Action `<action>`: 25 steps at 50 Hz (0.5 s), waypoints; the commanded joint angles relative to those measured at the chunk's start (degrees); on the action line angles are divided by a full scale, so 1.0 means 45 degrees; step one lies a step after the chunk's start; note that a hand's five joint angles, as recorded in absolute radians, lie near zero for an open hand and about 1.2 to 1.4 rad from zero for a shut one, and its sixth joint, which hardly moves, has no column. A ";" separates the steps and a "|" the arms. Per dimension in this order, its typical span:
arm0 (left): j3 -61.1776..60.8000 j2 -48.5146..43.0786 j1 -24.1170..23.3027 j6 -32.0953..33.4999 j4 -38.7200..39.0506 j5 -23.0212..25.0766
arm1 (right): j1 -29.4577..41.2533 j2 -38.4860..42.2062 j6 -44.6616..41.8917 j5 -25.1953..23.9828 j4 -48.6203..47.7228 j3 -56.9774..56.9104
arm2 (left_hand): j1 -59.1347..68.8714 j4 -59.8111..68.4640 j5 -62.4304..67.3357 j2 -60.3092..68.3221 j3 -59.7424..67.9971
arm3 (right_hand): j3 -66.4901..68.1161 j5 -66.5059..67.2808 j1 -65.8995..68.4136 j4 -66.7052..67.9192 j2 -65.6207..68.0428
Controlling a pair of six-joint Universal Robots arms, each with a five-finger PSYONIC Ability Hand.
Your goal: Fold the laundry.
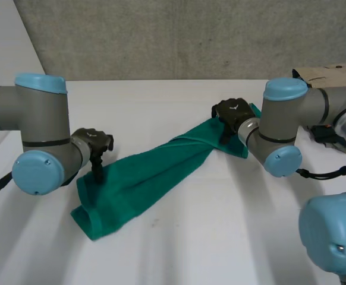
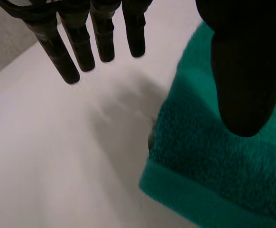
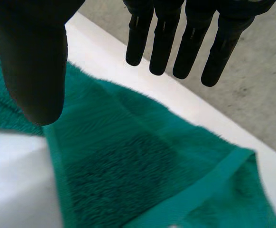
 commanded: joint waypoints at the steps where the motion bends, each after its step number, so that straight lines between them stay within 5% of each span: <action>1: 0.0245 -0.0322 -0.0075 0.0039 -0.0031 -0.0118 | -0.0040 0.0996 0.0399 -0.0228 0.0246 -0.0906 | 0.4199 0.4356 0.4325 0.4279 0.4364 | 0.1999 0.2296 0.1933 0.2026 0.2050; 3: 0.0206 -0.0283 -0.0075 0.0020 0.0027 -0.0099 | -0.0060 0.1075 0.0516 -0.0287 0.0169 -0.0925 | 0.7954 0.8111 0.8080 0.8034 0.8119 | 0.2632 0.2930 0.2566 0.2659 0.2683; 6: 0.0206 -0.0264 -0.0075 0.0039 0.0086 -0.0079 | -0.0099 0.1095 0.0711 -0.0248 -0.0124 -0.0964 | 1.3116 1.3273 1.3242 1.3195 1.3281 | 0.8635 0.8933 0.8569 0.8663 0.8686; 7: 0.0206 -0.0225 -0.0075 0.0097 0.0144 -0.0098 | -0.0138 0.1036 0.0808 -0.0209 -0.0357 -0.0964 | 1.3135 1.3291 1.3260 1.3214 1.3300 | 1.1102 1.1399 1.1036 1.1129 1.1153; 14: 0.0225 0.0418 -0.0056 0.0059 0.0183 -0.0138 | -0.0079 -0.0231 0.0888 -0.0033 -0.0808 -0.0536 | 1.3135 1.3292 1.3261 1.3214 1.3300 | 1.1127 1.1424 1.1061 1.1154 1.1178; 25: -0.0709 0.4945 0.0003 -0.0137 0.0359 -0.0002 | -0.0392 -0.4703 0.0341 -0.0112 -0.0847 0.2509 | 1.3135 1.3292 1.3261 1.3214 1.3300 | 1.1127 1.1424 1.1061 1.1154 1.1178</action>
